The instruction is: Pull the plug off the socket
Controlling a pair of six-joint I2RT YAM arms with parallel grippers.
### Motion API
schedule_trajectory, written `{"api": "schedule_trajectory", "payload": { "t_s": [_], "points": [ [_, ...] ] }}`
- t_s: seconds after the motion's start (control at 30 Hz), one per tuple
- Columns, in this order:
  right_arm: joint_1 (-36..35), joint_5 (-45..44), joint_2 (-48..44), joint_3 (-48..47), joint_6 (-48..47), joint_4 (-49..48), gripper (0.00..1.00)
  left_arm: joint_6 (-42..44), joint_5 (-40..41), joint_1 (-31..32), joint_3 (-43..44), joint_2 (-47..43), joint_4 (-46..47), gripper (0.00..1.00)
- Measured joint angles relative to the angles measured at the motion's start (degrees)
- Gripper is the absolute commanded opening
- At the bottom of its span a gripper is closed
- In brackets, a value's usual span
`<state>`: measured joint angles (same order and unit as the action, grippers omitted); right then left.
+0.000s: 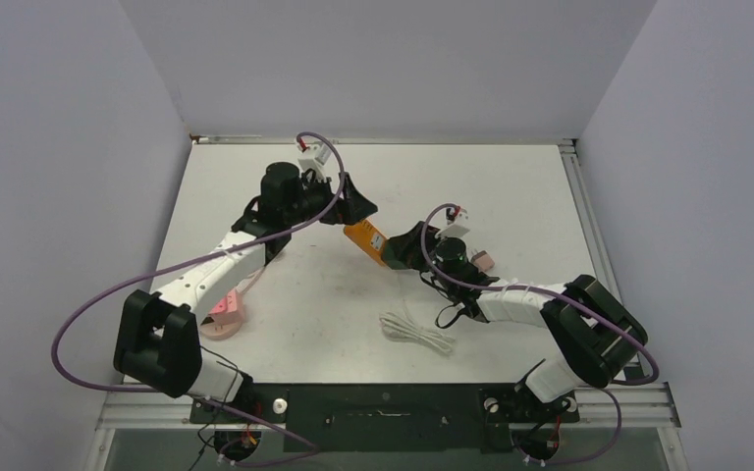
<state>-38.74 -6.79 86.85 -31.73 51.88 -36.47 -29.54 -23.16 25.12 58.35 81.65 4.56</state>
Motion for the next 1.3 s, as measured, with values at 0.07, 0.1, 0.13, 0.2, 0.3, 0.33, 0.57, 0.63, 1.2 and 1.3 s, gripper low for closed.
{"api": "schedule_trajectory", "payload": {
  "t_s": [0.07,0.1,0.13,0.2,0.3,0.33,0.57,0.63,1.2,1.3],
  "points": [
    [0.2,0.8,-0.1,0.0,-3.9,-0.1,0.05,0.2,-2.7,-1.6,2.2,1.6,-1.6,0.96],
    [0.5,1.3,-0.1,0.0,-5.5,-0.1,0.05,0.5,-3.8,-2.1,3.2,2.5,-2.7,0.96],
    [0.5,1.9,-0.1,0.1,-6.8,-0.3,0.05,0.9,-4.8,-2.4,4.2,3.4,-4.0,0.96],
    [1.0,3.1,-0.1,0.5,-8.9,-1.1,0.05,2.1,-7.1,-2.7,6.4,5.6,-7.3,0.96],
    [1.7,4.4,-0.1,1.8,-11.0,-2.6,0.05,4.6,-9.5,-2.7,8.4,8.5,-12.3,0.96],
    [2.0,4.7,-0.1,2.1,-11.5,-3.0,0.05,5.4,-10.0,-2.7,8.5,8.9,-14.1,0.96],
    [2.1,5.9,-0.1,2.9,-14.0,-4.7,0.05,7.0,-12.1,-4.4,4.7,9.4,-19.3,0.96],
    [2.1,5.9,-0.1,3.3,-14.2,-5.3,0.05,5.9,-13.4,-5.3,2.4,9.4,-19.4,0.98],
    [0.3,2.3,0.3,3.7,-16.4,-6.2,0.05,-0.4,-20.9,-5.6,0.8,14.9,-14.8,0.09],
    [-1.2,-1.1,0.3,3.5,-16.7,-5.2,0.05,-0.7,-20.7,-5.4,0.7,15.5,-14.5,0.0]
  ]
}}
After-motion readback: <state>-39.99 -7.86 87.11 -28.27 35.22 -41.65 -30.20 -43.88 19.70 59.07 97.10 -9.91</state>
